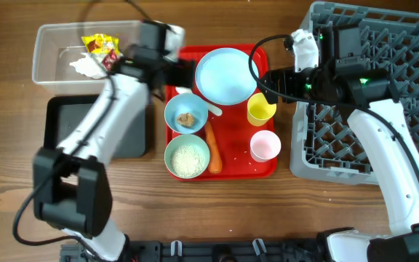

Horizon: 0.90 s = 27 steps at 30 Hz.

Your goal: Sort waste into correct bins and load items into the dishwasher rack

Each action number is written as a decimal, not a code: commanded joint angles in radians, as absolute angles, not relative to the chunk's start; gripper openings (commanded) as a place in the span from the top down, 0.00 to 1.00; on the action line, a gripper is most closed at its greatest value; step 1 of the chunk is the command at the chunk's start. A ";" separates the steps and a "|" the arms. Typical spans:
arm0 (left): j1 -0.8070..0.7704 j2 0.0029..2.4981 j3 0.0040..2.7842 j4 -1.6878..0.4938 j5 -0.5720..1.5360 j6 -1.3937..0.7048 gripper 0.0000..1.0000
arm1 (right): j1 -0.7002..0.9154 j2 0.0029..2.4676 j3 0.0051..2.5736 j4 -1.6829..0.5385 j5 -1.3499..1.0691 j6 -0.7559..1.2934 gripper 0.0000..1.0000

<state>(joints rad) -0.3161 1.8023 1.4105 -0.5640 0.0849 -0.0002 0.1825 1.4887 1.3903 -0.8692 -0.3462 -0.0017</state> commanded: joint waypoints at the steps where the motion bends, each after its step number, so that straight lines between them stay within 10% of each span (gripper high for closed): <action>1: -0.449 1.800 1.410 -0.648 0.123 0.022 0.24 | 0.183 1.499 1.401 -0.866 -0.336 0.003 0.03; 11: -0.554 1.961 1.374 -0.690 0.122 -0.016 0.66 | 0.183 1.499 1.401 -0.891 -0.336 0.003 0.03; 27: -0.554 1.870 1.363 -0.669 -0.021 -0.118 0.65 | 0.183 1.499 1.401 -0.873 -0.336 0.003 0.01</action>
